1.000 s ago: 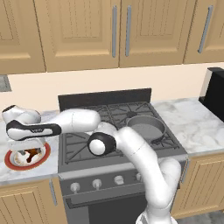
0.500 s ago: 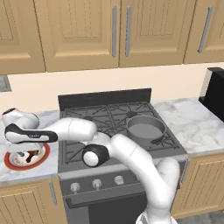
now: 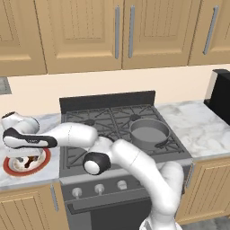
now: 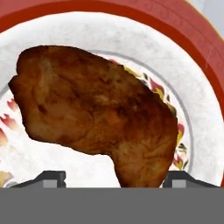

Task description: Retrieve the frozen meat and place it in the pot on a burner. Then turn the burner on.

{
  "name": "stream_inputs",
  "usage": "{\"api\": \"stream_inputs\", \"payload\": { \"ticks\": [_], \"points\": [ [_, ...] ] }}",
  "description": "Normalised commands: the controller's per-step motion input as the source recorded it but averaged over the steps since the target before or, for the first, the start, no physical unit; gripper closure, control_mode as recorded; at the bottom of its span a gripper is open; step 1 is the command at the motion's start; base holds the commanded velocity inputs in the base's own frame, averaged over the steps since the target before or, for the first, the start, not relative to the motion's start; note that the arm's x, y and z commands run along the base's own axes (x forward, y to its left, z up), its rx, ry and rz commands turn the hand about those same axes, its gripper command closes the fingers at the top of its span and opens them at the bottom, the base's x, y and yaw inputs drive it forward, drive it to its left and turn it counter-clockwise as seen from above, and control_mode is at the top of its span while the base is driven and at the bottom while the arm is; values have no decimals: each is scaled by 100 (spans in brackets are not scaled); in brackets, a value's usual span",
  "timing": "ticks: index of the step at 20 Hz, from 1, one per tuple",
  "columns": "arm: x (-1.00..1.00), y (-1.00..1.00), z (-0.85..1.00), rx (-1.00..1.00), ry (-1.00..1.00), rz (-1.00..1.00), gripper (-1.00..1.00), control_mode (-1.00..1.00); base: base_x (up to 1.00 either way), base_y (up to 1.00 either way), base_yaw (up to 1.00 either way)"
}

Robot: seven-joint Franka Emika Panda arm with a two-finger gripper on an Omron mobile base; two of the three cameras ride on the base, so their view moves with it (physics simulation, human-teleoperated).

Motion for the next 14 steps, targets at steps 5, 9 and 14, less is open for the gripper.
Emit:
{"api": "stream_inputs", "payload": {
  "ticks": [5, 9, 14],
  "points": [
    [-22, 0, -13, 2, -8, -4, 100, -100, 0, 0, 0],
    [0, -12, 0, 0, -1, -1, 100, -100, 0, 0, 0],
    [0, -32, 45, 0, -5, -2, 100, -100, 0, 0, 0]
  ]
}}
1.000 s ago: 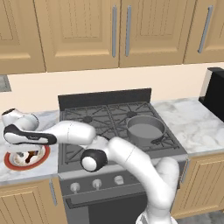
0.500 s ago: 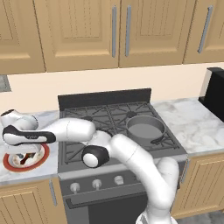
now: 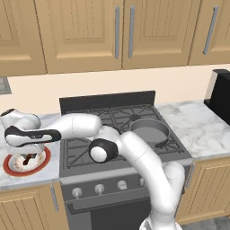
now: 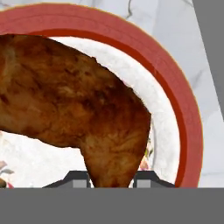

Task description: Retrieve the frozen meat and place it in the pot on a burner. Then turn the burner on.

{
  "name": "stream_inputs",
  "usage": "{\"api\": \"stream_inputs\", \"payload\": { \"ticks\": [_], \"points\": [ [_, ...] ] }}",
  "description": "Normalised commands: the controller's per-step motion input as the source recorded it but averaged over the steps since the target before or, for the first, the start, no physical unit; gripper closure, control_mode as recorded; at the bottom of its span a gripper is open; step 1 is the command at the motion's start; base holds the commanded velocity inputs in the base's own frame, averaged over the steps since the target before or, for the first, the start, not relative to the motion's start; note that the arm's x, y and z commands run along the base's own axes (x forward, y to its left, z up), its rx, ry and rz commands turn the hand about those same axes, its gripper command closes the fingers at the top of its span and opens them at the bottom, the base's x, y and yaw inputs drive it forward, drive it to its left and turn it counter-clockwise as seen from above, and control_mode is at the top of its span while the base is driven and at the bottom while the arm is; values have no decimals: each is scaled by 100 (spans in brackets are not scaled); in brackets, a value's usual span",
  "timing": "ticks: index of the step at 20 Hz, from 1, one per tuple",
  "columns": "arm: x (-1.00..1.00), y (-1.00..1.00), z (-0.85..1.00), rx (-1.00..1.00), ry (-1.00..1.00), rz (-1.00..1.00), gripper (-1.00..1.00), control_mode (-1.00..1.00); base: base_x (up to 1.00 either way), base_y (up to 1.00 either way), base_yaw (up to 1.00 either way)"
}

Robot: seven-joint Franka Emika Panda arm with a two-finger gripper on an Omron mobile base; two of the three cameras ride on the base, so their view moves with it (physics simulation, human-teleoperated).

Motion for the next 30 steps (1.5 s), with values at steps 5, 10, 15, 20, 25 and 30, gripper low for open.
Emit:
{"api": "stream_inputs", "payload": {
  "ticks": [5, 10, 15, 20, 25, 30],
  "points": [
    [-8, -54, 70, 0, -1, -9, 100, -100, 0, 0, 0],
    [-42, -96, 7, 7, -1, -7, 100, -100, 0, 0, 0],
    [-72, -100, 16, 9, -4, -5, 100, -100, 0, 0, 0],
    [-75, -100, 12, 13, -14, -1, 100, -100, 0, 0, 0],
    [-44, -100, 17, 18, -16, 0, 100, -100, 0, 0, 0],
    [-11, -100, 40, 10, -13, 3, 100, -100, 0, 0, 0]
  ]
}}
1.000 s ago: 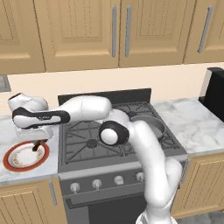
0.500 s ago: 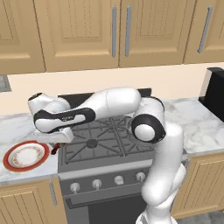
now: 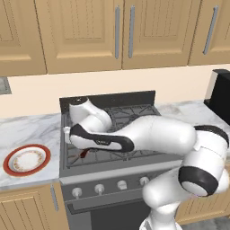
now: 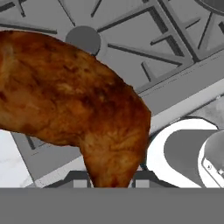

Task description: Retrieve the frozen meat and place it in the pot on a burner. Then turn the burner on.

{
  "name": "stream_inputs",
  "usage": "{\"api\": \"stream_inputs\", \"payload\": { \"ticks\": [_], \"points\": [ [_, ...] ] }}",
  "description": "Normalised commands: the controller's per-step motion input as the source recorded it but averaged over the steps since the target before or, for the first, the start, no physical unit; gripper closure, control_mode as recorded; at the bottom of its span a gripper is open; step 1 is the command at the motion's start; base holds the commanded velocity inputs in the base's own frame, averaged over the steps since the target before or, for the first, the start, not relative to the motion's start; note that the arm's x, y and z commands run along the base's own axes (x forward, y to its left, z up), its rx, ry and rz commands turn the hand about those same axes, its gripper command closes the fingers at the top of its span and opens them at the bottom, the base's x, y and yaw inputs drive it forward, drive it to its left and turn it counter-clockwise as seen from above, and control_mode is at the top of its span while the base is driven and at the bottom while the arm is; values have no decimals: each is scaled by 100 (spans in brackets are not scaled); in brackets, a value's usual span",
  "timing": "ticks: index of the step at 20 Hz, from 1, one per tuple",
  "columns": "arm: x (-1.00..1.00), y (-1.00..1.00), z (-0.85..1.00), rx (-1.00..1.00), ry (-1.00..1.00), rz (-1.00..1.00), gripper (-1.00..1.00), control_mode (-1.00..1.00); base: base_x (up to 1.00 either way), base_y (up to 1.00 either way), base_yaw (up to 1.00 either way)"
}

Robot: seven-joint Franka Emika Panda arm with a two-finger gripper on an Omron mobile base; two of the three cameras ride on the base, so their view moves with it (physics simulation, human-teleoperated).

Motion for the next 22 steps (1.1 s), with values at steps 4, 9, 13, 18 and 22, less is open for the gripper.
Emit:
{"api": "stream_inputs", "payload": {
  "ticks": [4, 9, 13, 18, 22],
  "points": [
    [-1, -100, 47, 3, -14, 7, 100, -100, 0, 0, 0],
    [0, -100, 45, 0, -14, 11, 100, -100, 0, 0, 0],
    [0, -100, 30, 0, -11, 10, 100, -100, 0, 0, 0],
    [5, -100, 12, 0, -2, 5, 100, -100, 0, 0, 0],
    [4, -99, 28, 0, -1, 3, 100, -100, 0, 0, 0]
  ]
}}
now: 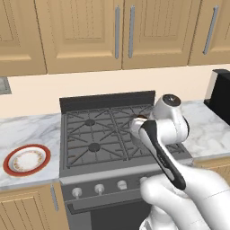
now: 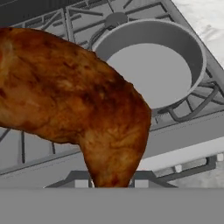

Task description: Retrieve the frozen meat and place it in the pot on a burner. Then turn the burner on.

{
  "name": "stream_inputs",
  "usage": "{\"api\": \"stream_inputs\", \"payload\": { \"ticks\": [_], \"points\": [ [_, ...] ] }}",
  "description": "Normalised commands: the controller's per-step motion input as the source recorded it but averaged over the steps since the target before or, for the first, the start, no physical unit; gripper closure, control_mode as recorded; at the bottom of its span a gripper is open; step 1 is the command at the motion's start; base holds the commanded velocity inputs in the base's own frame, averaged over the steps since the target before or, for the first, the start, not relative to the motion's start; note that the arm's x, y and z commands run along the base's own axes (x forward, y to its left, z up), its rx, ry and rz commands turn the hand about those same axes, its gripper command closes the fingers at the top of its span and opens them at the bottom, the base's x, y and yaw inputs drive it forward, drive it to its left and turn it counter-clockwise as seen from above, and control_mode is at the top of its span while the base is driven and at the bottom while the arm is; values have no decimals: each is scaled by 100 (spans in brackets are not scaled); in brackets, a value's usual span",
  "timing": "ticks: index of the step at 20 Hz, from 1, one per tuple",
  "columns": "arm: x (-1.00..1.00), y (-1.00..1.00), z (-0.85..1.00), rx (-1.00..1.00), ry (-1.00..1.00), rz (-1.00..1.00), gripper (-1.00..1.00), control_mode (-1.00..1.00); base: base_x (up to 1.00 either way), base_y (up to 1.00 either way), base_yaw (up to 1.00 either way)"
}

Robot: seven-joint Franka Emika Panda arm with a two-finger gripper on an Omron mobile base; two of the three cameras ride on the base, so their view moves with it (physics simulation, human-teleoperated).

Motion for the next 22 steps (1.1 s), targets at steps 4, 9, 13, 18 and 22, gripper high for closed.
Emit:
{"api": "stream_inputs", "payload": {
  "ticks": [4, 9, 13, 18, 22],
  "points": [
    [27, -86, 24, -5, 0, 0, 100, -100, 0, 0, 0],
    [51, -34, 1, -3, -2, 1, 100, -100, 0, 0, 0],
    [56, 0, 0, -11, 8, 0, 100, -100, 0, 0, 0],
    [49, 0, -3, -8, 17, 0, 100, -100, 0, 0, 0],
    [26, -1, -24, -1, 12, 0, 100, -100, 0, 0, 0]
  ]
}}
